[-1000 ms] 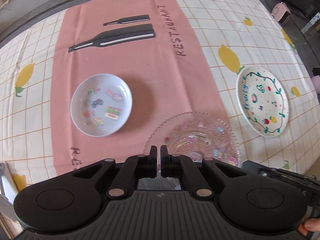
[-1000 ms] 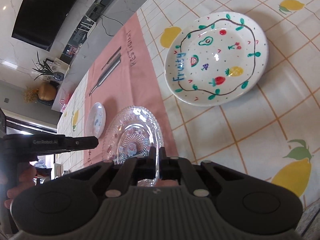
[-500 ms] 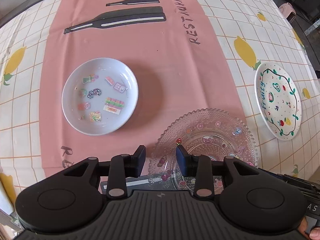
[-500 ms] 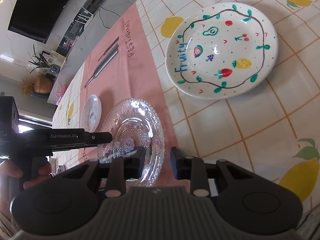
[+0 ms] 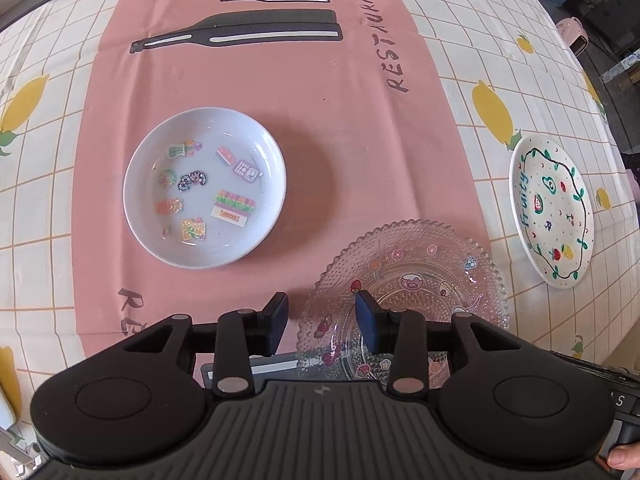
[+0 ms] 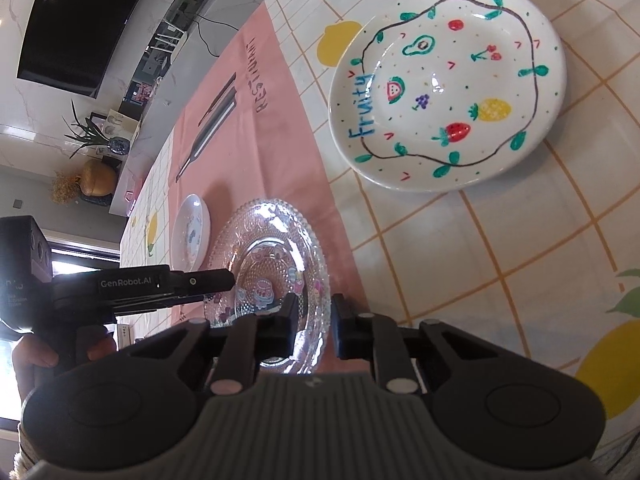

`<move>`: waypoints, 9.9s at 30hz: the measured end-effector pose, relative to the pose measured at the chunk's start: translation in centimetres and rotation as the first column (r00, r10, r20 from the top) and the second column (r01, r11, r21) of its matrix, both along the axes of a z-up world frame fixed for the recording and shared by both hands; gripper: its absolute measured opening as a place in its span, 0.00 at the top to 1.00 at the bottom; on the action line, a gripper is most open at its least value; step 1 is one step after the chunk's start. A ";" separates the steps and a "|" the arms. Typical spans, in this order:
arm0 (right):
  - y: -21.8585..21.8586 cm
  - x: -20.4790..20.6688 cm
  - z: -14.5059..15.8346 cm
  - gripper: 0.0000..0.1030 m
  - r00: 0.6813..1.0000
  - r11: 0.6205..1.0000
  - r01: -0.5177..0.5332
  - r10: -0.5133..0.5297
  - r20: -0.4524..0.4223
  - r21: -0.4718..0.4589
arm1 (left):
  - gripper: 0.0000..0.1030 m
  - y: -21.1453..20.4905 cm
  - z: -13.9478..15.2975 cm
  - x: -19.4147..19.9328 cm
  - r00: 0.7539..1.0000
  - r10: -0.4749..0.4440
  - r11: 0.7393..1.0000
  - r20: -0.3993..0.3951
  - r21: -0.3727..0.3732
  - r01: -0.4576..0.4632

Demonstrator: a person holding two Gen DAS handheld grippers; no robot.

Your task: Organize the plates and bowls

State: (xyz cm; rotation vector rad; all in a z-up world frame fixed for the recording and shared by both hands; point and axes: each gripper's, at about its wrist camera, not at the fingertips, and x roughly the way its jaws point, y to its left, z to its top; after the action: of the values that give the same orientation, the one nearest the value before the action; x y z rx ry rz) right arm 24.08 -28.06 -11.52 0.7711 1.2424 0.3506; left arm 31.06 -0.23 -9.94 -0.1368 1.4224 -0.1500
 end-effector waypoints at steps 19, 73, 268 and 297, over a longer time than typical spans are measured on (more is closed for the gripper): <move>-0.9 -0.6 0.4 0.86 0.999 1.000 0.019 -0.020 0.042 0.021 | 0.58 1.2 0.9 -1.1 0.994 0.111 0.986 0.018 -0.131 -0.107; 4.8 -8.1 3.6 0.68 0.961 0.912 -0.223 0.265 0.079 -0.345 | 0.60 -5.0 -0.1 -4.6 0.962 -0.272 0.961 -0.014 0.039 0.272; -1.4 -0.3 0.5 1.00 0.993 0.993 0.112 -0.113 0.040 0.030 | 0.64 -3.3 2.2 0.3 0.976 0.041 0.999 0.216 -0.020 -0.037; -1.2 0.8 -0.9 0.94 0.997 0.990 0.070 -0.065 -0.045 0.126 | 0.73 -0.9 -0.4 1.0 0.978 0.145 0.972 0.148 -0.204 -0.113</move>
State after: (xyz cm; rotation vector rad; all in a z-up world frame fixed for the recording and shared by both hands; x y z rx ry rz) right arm 24.86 -29.24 -12.46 0.9319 1.2371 0.3630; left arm 32.08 -1.12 -10.34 -0.3709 1.2309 -0.1883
